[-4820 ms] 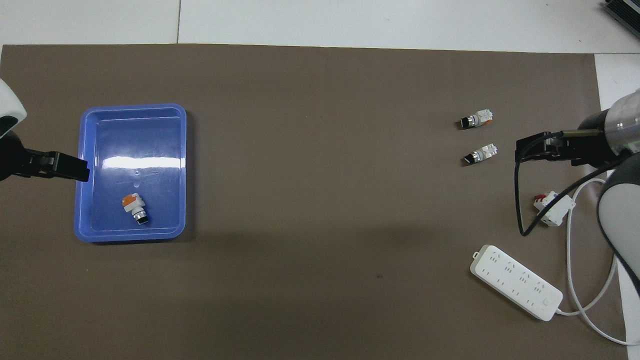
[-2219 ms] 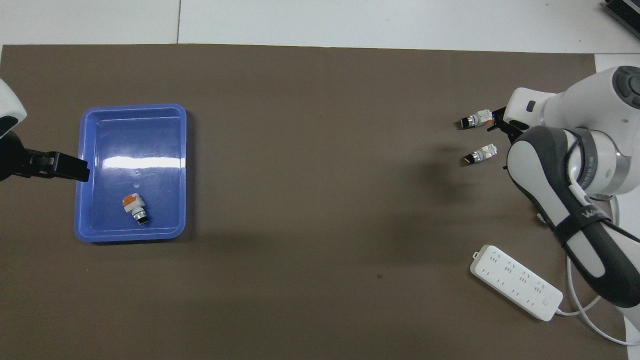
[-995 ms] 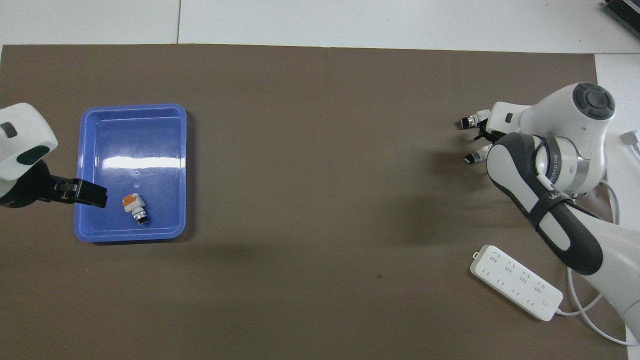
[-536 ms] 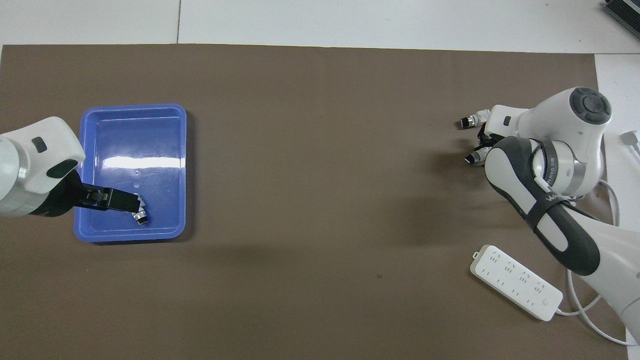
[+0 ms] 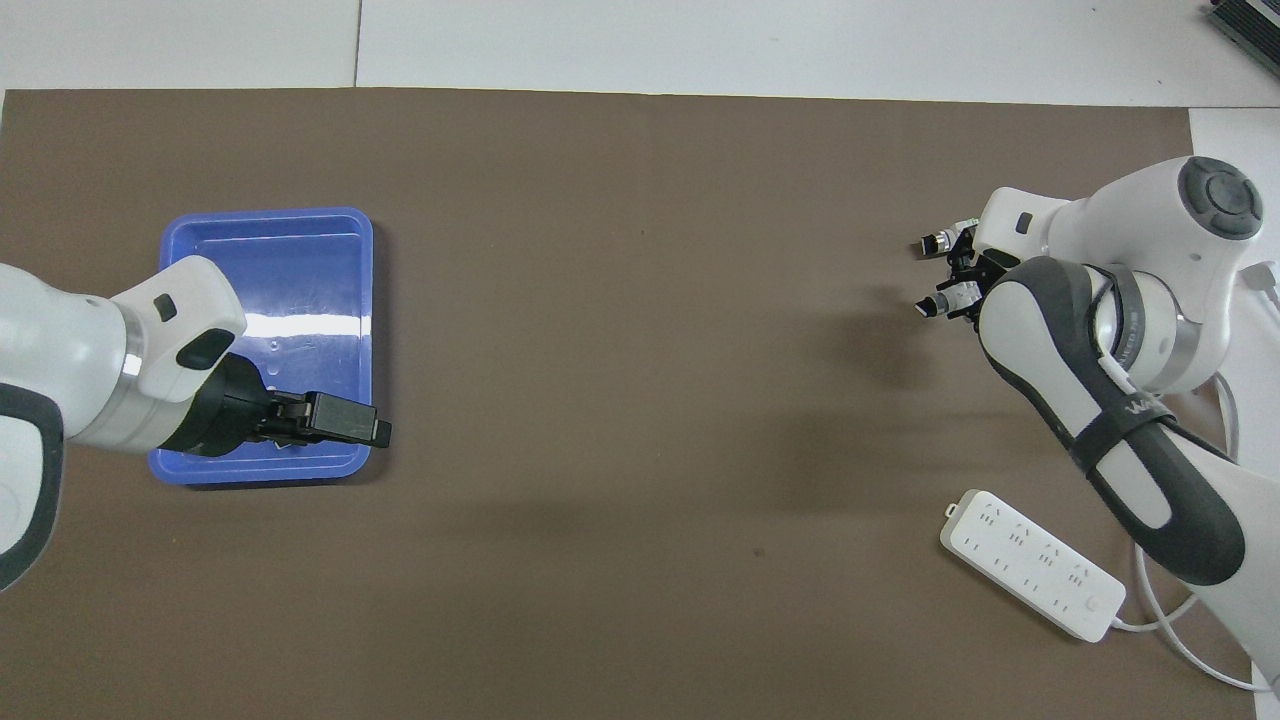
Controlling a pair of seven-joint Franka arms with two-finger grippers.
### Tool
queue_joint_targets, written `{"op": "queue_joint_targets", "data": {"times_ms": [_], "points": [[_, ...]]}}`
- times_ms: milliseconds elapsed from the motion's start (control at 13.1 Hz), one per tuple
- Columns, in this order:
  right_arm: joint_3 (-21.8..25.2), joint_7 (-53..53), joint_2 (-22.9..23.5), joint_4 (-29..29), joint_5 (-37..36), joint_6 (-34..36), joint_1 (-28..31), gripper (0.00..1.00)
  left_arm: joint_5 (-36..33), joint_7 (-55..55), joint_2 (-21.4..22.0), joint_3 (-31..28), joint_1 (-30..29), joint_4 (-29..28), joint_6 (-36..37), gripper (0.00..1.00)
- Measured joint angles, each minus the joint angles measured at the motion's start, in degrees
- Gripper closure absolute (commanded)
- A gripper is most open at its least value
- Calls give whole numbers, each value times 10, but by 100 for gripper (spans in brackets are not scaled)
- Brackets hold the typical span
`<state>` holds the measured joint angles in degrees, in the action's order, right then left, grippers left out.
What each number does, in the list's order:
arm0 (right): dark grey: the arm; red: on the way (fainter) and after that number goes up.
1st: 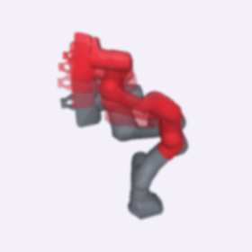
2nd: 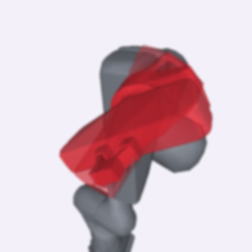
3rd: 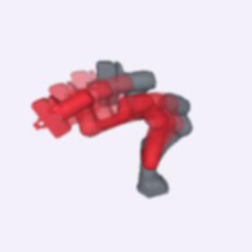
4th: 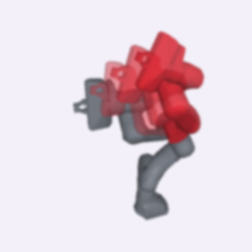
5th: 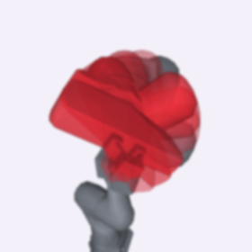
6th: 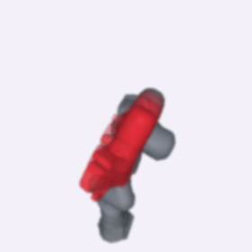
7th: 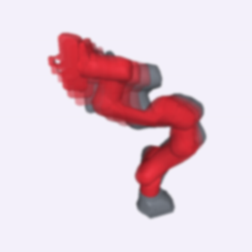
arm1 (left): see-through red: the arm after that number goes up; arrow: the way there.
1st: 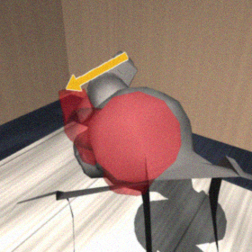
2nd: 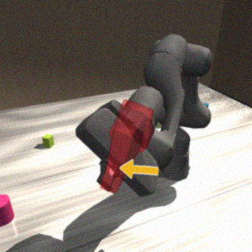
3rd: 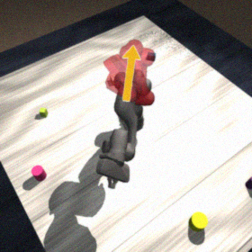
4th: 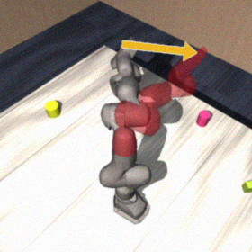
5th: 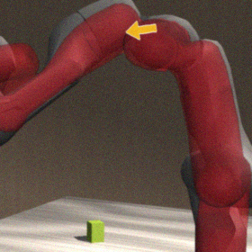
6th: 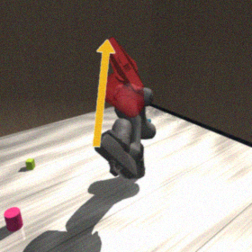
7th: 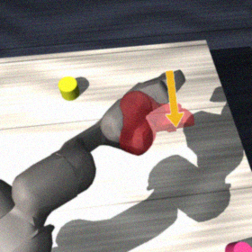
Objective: Turn and place switch with both arms
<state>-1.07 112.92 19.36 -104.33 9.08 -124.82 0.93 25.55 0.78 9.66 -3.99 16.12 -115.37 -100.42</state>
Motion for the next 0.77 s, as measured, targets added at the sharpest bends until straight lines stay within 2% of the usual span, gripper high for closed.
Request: {"op": "queue_joint_targets", "data": {"times_ms": [230,383,612,765], "points": [[-16,-35,-48,1,57,55,-8,100,123,79,-5,2,49,-28,-79,24],[-26,-58,-68,1,79,62,-21,100,205,134,-17,2,84,-34,-143,35],[-36,-101,-82,12,99,62,-55,100,315,196,-43,2,153,-35,-276,50],[-52,-131,-94,17,109,62,-61,100,387,209,-65,3,202,-35,-368,54]]}}
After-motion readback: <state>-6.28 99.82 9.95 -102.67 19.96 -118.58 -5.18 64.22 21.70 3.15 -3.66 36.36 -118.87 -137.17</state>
